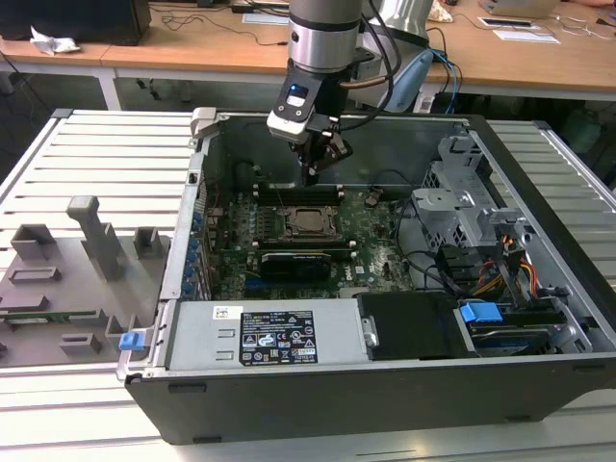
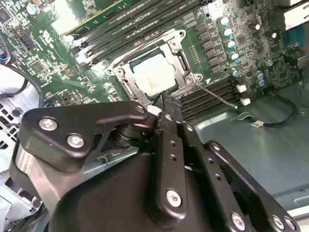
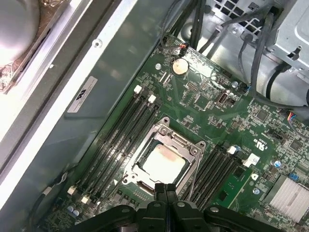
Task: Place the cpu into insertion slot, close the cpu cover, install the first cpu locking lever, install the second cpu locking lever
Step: 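Install the first cpu locking lever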
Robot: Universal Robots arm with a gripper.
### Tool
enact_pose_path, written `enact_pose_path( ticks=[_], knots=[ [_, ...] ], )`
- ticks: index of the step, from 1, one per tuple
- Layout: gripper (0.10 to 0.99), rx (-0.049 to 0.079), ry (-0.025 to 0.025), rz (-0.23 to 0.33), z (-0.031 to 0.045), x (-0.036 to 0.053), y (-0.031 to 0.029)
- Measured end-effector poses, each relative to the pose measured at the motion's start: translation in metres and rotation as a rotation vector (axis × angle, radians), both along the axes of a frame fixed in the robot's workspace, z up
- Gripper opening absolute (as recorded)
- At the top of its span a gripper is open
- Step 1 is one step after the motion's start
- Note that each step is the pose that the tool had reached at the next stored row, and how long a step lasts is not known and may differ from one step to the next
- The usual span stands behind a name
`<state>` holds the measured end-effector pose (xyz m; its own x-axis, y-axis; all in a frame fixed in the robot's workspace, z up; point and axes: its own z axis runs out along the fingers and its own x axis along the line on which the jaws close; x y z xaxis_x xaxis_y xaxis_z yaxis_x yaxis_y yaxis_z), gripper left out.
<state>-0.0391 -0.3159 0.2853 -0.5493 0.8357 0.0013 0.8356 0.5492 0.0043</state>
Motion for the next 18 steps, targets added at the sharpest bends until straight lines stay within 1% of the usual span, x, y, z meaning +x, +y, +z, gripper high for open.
enact_pose_path(
  ticks=[11,18],
  knots=[
    [0.106,0.000,0.0000,0.055,-0.0004,0.0000,0.0000],
    [0.106,0.000,0.0000,0.100,-0.0004,0.0000,0.0000]
  ],
)
